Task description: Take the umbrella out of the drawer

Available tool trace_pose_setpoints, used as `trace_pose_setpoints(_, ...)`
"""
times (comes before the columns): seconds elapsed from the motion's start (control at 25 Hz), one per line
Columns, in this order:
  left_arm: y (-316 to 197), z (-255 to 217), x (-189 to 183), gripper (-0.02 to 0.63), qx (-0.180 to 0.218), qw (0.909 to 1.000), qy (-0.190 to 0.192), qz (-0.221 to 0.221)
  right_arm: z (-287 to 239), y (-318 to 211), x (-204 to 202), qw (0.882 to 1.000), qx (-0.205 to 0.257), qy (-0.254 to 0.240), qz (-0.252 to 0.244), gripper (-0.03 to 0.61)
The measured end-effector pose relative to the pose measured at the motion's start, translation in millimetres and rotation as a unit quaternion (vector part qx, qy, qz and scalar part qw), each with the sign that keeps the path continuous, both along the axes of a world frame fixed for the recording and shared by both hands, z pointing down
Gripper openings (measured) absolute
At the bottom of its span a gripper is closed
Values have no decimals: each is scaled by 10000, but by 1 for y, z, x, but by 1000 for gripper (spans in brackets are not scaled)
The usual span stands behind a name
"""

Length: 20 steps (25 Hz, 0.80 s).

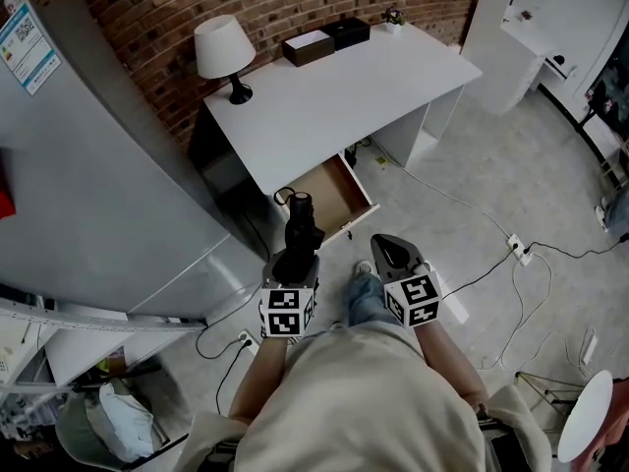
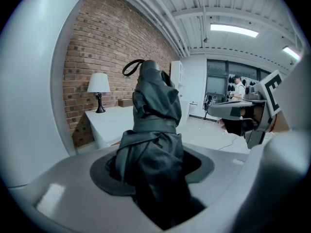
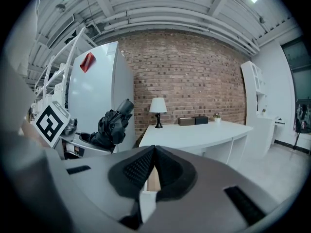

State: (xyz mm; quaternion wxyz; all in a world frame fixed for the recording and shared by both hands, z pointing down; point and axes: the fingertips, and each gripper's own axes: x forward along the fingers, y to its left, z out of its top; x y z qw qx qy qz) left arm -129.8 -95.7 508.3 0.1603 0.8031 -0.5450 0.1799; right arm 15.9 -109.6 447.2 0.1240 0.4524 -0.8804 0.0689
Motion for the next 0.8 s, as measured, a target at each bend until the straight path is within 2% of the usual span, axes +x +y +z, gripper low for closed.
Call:
trace_pose_setpoints(0.2, -1, -4, -2, 256, 18, 10000, 40, -33, 3, 0, -2, 9997, -12, 224, 3, 0)
trace_pose_setpoints(0.8, -8, -20, 6, 256, 153, 9998, 96, -40, -1, -7, 7, 9999, 64, 153, 16, 0)
